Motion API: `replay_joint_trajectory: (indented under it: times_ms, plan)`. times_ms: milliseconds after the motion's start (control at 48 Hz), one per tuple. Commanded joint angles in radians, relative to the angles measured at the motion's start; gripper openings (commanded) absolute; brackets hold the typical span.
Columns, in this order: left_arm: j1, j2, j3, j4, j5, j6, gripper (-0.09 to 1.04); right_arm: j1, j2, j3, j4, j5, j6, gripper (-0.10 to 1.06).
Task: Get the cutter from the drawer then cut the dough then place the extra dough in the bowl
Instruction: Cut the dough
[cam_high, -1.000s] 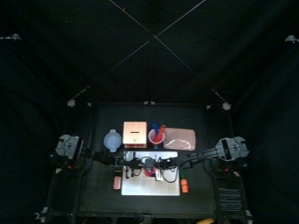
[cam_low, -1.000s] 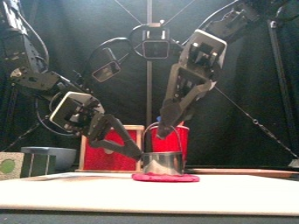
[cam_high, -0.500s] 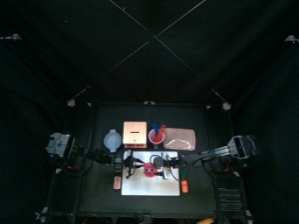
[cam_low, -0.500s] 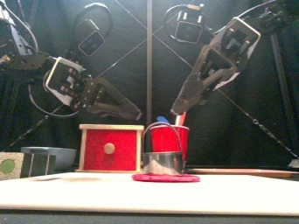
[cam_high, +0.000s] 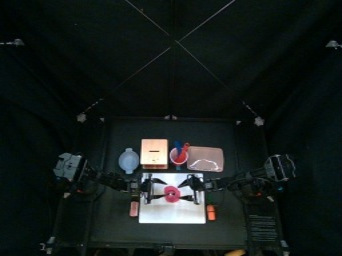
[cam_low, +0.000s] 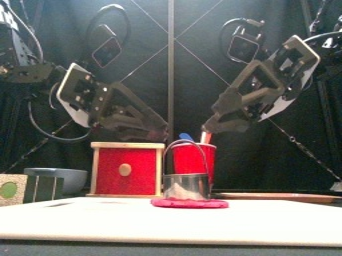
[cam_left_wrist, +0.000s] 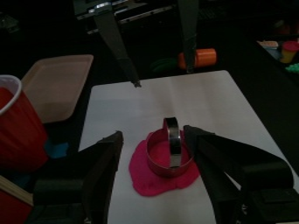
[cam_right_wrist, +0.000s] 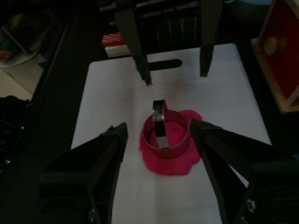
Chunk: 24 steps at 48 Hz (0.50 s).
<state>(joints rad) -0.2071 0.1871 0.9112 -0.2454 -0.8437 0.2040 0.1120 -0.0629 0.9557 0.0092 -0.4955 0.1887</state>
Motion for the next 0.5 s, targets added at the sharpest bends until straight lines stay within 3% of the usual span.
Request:
replay_joint_trajectory:
  times_ms: [21, 208, 500]
  plan:
    - [-0.015, 0.051, -0.049, -0.008, -0.025, -0.006, 0.92, 0.003, 0.029, -0.032, 0.006, -0.018, 0.000, 0.91]
    - [-0.037, 0.110, -0.097, -0.011, -0.025, -0.009, 0.92, 0.005, 0.087, -0.057, 0.017, -0.018, 0.003, 0.91]
    - [-0.048, 0.083, -0.067, -0.011, -0.017, -0.008, 0.91, 0.020, 0.107, -0.075, 0.052, -0.014, 0.003, 0.90]
